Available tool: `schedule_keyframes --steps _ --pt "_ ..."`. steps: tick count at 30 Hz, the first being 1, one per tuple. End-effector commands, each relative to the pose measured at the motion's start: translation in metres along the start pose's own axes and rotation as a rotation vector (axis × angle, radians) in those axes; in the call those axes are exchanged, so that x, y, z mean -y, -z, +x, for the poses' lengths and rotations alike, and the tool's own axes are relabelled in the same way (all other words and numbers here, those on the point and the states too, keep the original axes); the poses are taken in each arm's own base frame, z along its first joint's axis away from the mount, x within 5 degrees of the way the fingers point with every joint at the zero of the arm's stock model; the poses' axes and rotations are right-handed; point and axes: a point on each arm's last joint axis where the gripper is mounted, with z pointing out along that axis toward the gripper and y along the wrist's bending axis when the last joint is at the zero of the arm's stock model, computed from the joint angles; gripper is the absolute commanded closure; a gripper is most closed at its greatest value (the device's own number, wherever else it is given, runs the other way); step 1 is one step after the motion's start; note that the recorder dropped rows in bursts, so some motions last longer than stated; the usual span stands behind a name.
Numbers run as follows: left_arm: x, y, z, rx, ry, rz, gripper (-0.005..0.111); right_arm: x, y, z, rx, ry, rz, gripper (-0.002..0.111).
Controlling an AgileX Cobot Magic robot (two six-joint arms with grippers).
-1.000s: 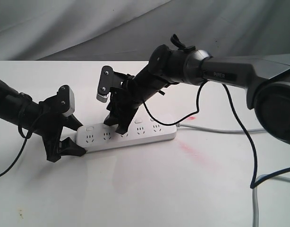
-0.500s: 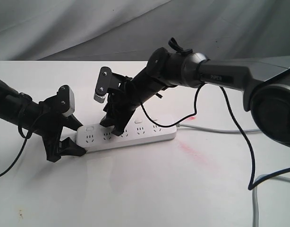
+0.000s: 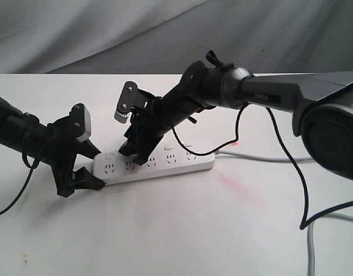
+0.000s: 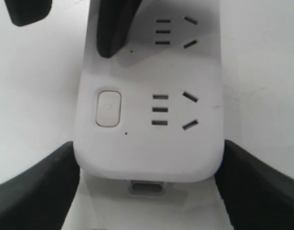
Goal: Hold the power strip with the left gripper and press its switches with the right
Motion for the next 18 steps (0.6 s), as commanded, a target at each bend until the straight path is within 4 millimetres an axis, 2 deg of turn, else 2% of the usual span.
schedule_keyframes --steps 1,6,8,14,18 --pt "0.000 0.000 -0.004 0.011 0.001 -0.001 0.052 0.001 -0.017 0.043 -0.131 0.034 -0.048 0.065" --pt "0.000 0.000 -0.004 0.011 0.001 -0.001 0.052 0.004 -0.015 0.046 -0.134 0.029 -0.044 0.065" --pt "0.000 0.000 -0.004 0.011 0.001 -0.001 0.052 0.005 -0.009 0.039 -0.113 0.022 -0.034 0.065" --pt "0.000 0.000 -0.004 0.011 0.002 -0.001 0.052 0.008 0.028 0.004 -0.044 0.060 0.020 0.065" --pt "0.000 0.000 -0.004 0.011 0.002 -0.001 0.052 0.011 0.044 0.001 -0.054 0.071 0.028 0.065"
